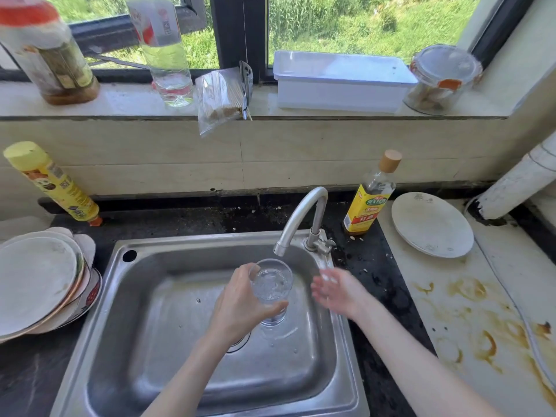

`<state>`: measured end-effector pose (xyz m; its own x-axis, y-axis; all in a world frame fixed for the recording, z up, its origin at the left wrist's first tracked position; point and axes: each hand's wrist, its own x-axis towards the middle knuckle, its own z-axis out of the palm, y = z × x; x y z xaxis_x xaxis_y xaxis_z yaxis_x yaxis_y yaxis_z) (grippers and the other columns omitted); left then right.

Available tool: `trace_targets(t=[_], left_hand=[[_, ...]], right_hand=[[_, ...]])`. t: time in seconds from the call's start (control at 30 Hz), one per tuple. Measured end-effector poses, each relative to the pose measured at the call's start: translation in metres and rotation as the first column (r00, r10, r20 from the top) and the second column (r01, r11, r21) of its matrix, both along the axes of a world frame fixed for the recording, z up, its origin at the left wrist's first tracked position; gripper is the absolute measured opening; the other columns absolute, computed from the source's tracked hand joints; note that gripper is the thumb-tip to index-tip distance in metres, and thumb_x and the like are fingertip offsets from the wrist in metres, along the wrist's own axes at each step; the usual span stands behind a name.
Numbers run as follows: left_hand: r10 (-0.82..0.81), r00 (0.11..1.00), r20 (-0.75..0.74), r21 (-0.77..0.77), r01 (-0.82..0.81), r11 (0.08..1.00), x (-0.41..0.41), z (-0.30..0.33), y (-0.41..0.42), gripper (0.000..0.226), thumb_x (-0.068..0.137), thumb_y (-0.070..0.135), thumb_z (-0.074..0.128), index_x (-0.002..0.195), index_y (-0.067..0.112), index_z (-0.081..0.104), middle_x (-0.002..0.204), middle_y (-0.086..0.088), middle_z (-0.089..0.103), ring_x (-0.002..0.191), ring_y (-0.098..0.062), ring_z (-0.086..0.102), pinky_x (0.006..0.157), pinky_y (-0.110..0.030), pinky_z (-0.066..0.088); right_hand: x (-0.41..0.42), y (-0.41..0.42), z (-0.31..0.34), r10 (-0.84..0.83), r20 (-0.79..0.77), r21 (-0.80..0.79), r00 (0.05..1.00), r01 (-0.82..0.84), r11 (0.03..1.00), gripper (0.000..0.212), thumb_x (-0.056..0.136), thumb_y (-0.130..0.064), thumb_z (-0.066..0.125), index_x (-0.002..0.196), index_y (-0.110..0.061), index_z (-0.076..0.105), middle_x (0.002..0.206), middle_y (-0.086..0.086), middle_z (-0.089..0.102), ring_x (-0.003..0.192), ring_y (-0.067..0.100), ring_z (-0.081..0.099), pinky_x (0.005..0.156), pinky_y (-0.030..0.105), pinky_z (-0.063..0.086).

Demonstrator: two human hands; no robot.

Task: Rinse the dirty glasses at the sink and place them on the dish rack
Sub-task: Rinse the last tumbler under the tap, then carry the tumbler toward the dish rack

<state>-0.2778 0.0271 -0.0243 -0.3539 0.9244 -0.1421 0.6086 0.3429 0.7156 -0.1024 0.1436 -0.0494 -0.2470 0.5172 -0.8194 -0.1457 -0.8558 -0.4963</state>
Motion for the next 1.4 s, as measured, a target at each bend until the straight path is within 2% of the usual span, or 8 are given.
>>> trace_targets(t=[0.2,0.43,0.6,0.77,0.87,0.97,1.13,1.4], left_hand=[[0.029,0.995,0.097,0.085,-0.038,0.996,0.012,-0.001,0.000,0.075,0.042,0.066,0.061,0.106,0.034,0.040,0.102,0.018,0.048,0.095,-0.002,0.049,0.082,-0.023,0.042],[-0.077,0.992,0.103,0.139,0.062,0.988,0.010,-0.013,-0.011,0.082,0.045,0.063,0.068,0.116,0.034,0.038,0.108,0.021,0.046,0.103,-0.003,0.046,0.083,-0.016,0.038],[-0.093,0.983,0.160,-0.006,0.095,0.995,0.008,-0.023,-0.017,0.083,0.051,0.051,0.082,0.119,0.034,0.038,0.114,0.017,0.039,0.113,-0.010,0.033,0.091,-0.019,0.029],[0.123,0.779,0.615,-0.198,0.001,0.980,0.012,-0.025,-0.031,0.070,0.057,0.040,0.084,0.114,0.038,0.044,0.117,0.010,0.045,0.093,-0.009,0.057,0.090,-0.031,0.050],[0.159,0.683,0.713,-0.212,-0.005,0.977,0.017,-0.026,-0.037,0.072,0.063,0.035,0.081,0.123,0.023,0.044,0.113,0.003,0.051,0.093,-0.012,0.062,0.088,-0.034,0.053],[0.089,0.752,0.653,-0.240,0.094,0.966,0.015,-0.028,-0.038,0.081,0.057,0.048,0.080,0.126,0.026,0.043,0.116,0.005,0.056,0.101,-0.010,0.062,0.088,-0.031,0.052],[-0.099,0.907,0.409,-0.225,0.205,0.952,0.017,-0.034,-0.032,0.066,0.070,0.044,0.075,0.123,0.029,0.038,0.124,0.007,0.046,0.113,-0.006,0.044,0.087,-0.018,0.032],[-0.211,0.972,0.106,-0.087,0.220,0.972,0.022,-0.051,-0.043,0.069,0.049,0.068,0.059,0.104,0.028,0.047,0.123,0.007,0.040,0.125,-0.010,0.029,0.103,-0.030,0.029]], right_hand=[[-0.021,-0.070,-0.017,-0.056,-0.222,-0.442,0.974,-0.049,0.896,0.068,0.089,-0.048,0.054,0.115,0.015,0.050,0.098,0.027,0.062,0.091,0.037,0.058,0.069,0.044,0.055],[-0.042,-0.069,0.005,-0.340,-0.450,-0.522,0.826,0.066,0.851,0.061,0.084,-0.042,0.065,0.111,0.012,0.057,0.092,0.032,0.066,0.071,0.042,0.068,0.049,0.042,0.057],[-0.038,-0.069,0.014,-0.325,-0.406,-0.395,0.854,0.157,0.905,0.054,0.087,-0.036,0.061,0.108,0.012,0.053,0.096,0.034,0.062,0.078,0.041,0.066,0.054,0.036,0.057],[-0.030,-0.062,0.009,-0.296,-0.316,-0.127,0.902,0.269,0.955,0.050,0.081,-0.025,0.069,0.120,0.000,0.050,0.110,0.025,0.060,0.102,0.033,0.064,0.063,0.034,0.049],[-0.020,-0.060,0.007,-0.260,-0.288,0.067,0.922,0.291,0.954,0.056,0.075,-0.014,0.073,0.118,-0.015,0.038,0.073,0.008,0.054,0.064,0.019,0.051,0.060,0.030,0.038],[-0.014,-0.057,0.010,-0.164,-0.189,0.265,0.968,0.211,0.941,0.053,0.077,-0.013,0.073,0.115,-0.016,0.036,0.085,0.009,0.059,0.065,0.016,0.059,0.068,0.031,0.048],[-0.009,-0.063,0.022,0.022,-0.023,0.485,1.000,-0.008,0.875,0.057,0.077,-0.012,0.075,0.127,-0.008,0.048,0.109,0.007,0.068,0.106,0.021,0.064,0.099,0.038,0.047],[0.001,-0.083,0.034,0.159,0.211,0.664,0.964,-0.261,0.701,0.054,0.075,-0.003,0.074,0.120,-0.014,0.047,0.105,-0.008,0.060,0.083,-0.016,0.060,0.071,0.004,0.044]])
